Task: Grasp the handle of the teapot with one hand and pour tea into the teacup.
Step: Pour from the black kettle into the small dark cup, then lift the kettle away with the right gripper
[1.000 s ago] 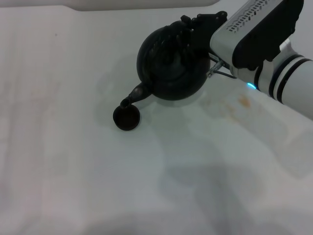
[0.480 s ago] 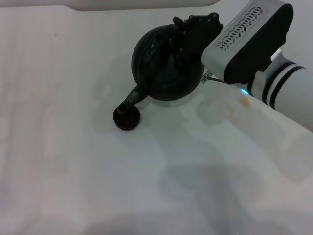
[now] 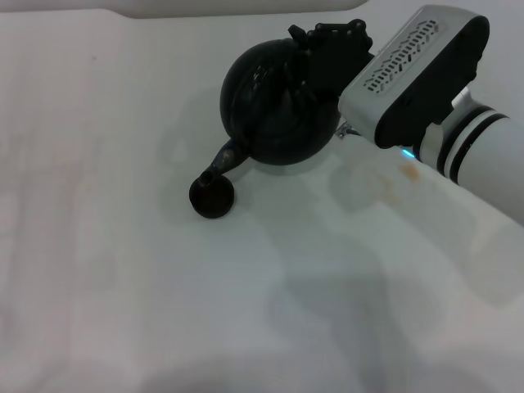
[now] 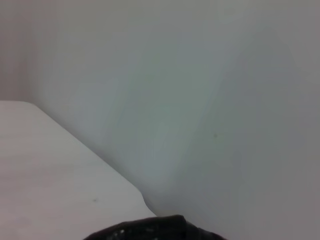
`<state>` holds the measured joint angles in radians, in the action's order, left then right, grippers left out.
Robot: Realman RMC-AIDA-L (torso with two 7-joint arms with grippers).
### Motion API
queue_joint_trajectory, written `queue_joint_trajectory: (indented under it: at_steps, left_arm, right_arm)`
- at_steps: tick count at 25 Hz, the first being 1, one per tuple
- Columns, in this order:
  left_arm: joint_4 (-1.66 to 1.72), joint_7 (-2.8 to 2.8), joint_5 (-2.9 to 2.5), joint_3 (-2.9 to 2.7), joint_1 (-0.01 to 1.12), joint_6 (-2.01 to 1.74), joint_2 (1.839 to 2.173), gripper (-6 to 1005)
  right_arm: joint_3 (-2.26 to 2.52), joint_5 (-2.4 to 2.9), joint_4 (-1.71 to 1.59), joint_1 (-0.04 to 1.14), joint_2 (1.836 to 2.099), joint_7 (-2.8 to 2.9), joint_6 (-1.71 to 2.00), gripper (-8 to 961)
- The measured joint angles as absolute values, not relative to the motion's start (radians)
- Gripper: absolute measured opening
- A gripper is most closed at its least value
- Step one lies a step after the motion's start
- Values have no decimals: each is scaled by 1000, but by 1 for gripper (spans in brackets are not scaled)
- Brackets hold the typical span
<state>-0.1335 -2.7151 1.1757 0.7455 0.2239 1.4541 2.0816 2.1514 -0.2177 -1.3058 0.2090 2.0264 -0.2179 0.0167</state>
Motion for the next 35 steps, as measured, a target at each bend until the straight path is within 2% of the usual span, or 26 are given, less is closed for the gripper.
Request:
queue_joint_trajectory:
  at_steps: [35]
  left_arm:
    - [-138,-2715,1175,745,228,1454,2082,887]
  right_arm:
    - [2154,-166,-1224,209,2026,-289,186,163]
